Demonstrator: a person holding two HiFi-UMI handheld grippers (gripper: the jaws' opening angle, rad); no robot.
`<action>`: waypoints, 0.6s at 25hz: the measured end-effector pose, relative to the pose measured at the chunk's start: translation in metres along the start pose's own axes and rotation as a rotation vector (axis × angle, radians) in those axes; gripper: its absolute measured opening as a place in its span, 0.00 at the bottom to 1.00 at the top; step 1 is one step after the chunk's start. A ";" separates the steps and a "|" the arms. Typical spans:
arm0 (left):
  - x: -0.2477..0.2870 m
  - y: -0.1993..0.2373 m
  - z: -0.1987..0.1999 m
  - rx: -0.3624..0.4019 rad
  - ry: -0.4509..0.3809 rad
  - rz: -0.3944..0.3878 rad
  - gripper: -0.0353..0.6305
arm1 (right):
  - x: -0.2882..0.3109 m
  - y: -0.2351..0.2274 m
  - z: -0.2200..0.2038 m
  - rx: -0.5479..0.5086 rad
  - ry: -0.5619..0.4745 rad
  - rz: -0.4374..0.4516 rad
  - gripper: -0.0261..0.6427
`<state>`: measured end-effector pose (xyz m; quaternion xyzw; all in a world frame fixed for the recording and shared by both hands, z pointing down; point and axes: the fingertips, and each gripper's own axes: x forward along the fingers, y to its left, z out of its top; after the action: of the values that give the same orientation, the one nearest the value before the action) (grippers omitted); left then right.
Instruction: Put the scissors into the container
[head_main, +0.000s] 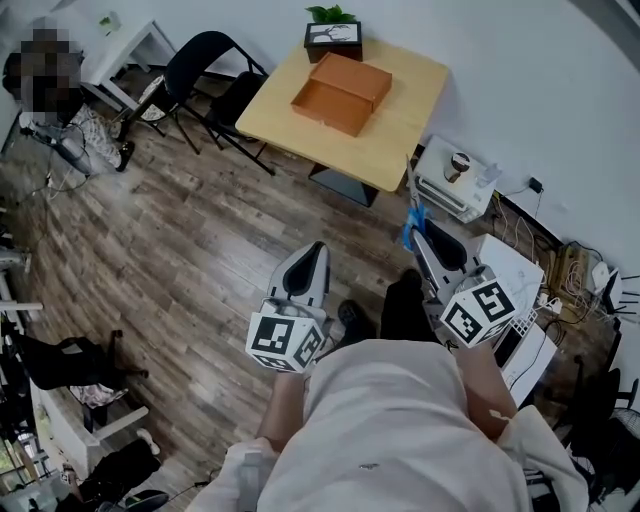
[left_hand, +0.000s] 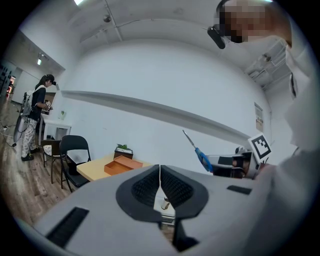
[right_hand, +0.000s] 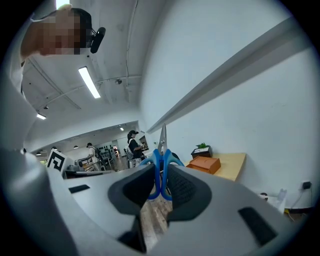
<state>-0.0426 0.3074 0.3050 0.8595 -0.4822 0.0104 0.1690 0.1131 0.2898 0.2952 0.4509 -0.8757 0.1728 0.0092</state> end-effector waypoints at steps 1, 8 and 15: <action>0.001 0.000 -0.001 -0.001 0.004 -0.001 0.06 | 0.000 -0.001 0.000 0.001 0.001 -0.001 0.16; 0.023 0.005 -0.006 -0.005 0.033 0.003 0.06 | 0.020 -0.018 0.000 -0.003 0.024 0.019 0.16; 0.049 0.022 0.010 0.003 0.027 0.044 0.06 | 0.058 -0.037 0.014 -0.012 0.036 0.062 0.16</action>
<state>-0.0357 0.2537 0.3109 0.8488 -0.4985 0.0265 0.1739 0.1099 0.2206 0.3027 0.4204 -0.8898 0.1761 0.0223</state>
